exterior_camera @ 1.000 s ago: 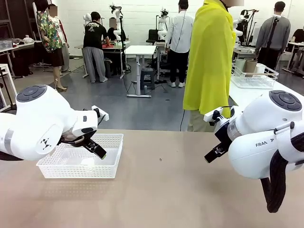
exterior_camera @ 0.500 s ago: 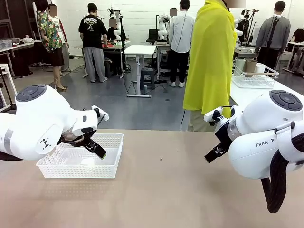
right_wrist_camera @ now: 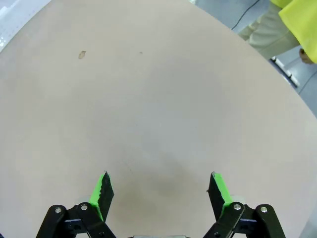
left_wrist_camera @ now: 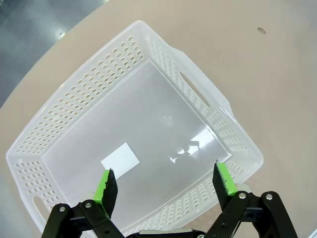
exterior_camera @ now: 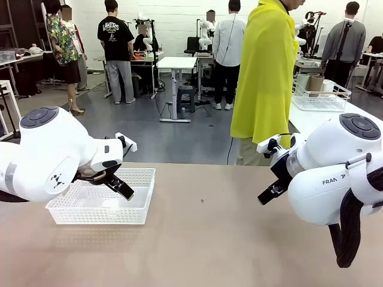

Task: Clean and organize the cups into the basket.
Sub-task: Pick up the Organizing basket and move it to the center of the table, then pick up the Reusable plastic cup from the right side of the table and place it inside the Organizing basket.

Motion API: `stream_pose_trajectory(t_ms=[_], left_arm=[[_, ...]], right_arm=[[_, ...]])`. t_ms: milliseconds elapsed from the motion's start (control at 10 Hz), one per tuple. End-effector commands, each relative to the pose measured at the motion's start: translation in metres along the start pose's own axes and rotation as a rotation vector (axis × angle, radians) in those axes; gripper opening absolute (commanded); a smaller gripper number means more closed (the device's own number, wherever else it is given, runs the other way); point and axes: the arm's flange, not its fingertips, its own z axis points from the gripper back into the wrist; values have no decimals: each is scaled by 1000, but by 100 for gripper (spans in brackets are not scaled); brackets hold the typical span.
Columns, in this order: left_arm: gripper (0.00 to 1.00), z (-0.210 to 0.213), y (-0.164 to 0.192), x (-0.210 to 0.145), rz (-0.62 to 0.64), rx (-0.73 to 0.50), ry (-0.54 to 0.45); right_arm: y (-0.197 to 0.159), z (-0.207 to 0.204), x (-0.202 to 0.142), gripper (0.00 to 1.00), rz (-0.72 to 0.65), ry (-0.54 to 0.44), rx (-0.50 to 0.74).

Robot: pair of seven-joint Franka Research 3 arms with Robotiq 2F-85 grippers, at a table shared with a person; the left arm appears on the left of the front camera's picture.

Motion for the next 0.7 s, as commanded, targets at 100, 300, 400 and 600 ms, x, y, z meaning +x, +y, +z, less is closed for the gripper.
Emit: stream_pose_trajectory(t_ms=[100,300,400,600], left_arm=[[100,32,-2,1,-31,-81,32],[100,102,-10,-9,-121,-92,132],[100,124,-15,-21,-154,-66,143],[100,152,-29,-47,-195,-22,169]], right_arm=[[8,25,-2,100,-4,42,-40],[39,85,-22,100,15,132,-110],[53,110,-37,100,23,149,-133],[77,146,-70,100,24,171,-163]])
